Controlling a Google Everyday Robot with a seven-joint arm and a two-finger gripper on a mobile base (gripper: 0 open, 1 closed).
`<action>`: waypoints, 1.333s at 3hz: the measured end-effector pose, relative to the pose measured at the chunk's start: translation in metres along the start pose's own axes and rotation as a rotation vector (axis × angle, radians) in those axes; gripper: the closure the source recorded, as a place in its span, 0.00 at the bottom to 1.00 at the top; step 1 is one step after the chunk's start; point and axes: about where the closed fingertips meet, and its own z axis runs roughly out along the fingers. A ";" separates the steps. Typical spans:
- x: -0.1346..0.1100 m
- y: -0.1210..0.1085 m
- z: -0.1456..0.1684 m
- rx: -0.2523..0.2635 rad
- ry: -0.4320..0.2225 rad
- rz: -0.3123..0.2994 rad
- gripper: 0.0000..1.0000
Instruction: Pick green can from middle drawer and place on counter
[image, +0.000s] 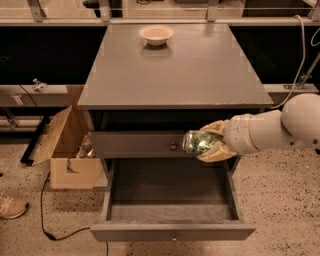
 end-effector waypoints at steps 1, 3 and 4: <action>0.002 0.001 0.002 -0.002 -0.004 0.003 1.00; -0.064 -0.072 -0.045 0.074 -0.003 -0.064 1.00; -0.100 -0.132 -0.064 0.112 0.030 -0.072 1.00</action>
Offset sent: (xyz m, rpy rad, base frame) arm 0.0303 -0.0018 0.0831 -0.0088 -0.0707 -0.0023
